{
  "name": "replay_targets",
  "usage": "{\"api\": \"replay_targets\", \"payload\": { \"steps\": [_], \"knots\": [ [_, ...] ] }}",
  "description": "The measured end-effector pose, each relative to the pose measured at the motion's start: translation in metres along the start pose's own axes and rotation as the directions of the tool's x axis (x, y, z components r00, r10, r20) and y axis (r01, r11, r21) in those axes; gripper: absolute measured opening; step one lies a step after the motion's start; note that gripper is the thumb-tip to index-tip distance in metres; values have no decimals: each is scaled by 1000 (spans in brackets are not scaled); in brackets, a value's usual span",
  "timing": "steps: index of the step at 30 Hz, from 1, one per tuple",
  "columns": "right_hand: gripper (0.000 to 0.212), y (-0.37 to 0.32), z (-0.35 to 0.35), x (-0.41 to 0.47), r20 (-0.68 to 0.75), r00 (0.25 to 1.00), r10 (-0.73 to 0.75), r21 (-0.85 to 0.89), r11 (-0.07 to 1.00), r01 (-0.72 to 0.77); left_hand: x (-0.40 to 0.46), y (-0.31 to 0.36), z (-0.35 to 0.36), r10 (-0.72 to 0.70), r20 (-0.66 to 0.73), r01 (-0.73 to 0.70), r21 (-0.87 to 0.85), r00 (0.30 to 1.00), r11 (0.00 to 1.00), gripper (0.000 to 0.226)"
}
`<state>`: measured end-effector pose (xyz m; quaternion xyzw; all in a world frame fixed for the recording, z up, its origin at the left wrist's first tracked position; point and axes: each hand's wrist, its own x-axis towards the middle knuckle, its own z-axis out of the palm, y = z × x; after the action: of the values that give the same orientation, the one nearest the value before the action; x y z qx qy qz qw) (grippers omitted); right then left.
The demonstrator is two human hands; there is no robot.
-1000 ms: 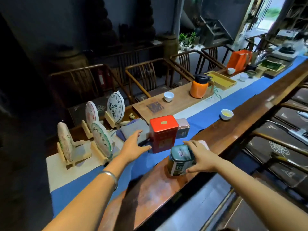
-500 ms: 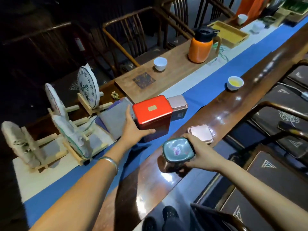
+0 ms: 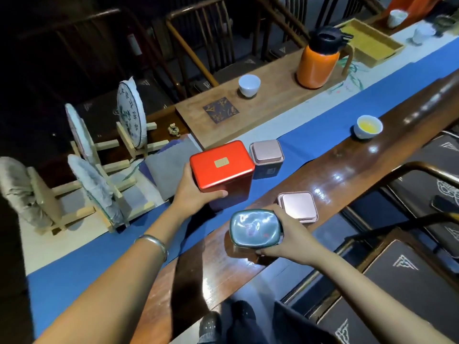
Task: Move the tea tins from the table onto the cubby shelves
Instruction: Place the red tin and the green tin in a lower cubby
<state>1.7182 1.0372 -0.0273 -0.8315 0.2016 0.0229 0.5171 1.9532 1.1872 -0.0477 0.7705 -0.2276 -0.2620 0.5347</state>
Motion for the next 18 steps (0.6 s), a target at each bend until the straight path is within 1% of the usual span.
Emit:
{"api": "replay_targets", "payload": {
  "steps": [3, 6, 9, 13, 16, 18],
  "knots": [
    [67, 0, 0, 2, 19, 1000, -23, 20, 1000, 22, -19, 0, -1, -26, -50, 26, 4, 998, 1000, 106],
    [74, -2, 1, 2, 28, 998, -49, 41, 998, 48, -46, -2, -3, -48, -127, 51, 20, 991, 998, 106],
    [80, -2, 5, 1, 48, 996, -74, 49, 996, 71, -79, -8, -7, -65, -195, 65, -7, 979, 998, 103],
    [79, -2, 14, 0, 96, 990, -105, 45, 994, 101, -129, -18, -18, -83, -268, 82, -16, 960, 997, 105],
    [75, -7, 27, -2, 163, 977, -136, 57, 990, 128, -169, -30, -32, -110, -343, 102, -43, 933, 994, 97],
    [74, -12, 40, -5, 200, 965, -169, 59, 985, 161, -200, -38, -43, -149, -389, 128, -80, 909, 989, 97]
  ]
}}
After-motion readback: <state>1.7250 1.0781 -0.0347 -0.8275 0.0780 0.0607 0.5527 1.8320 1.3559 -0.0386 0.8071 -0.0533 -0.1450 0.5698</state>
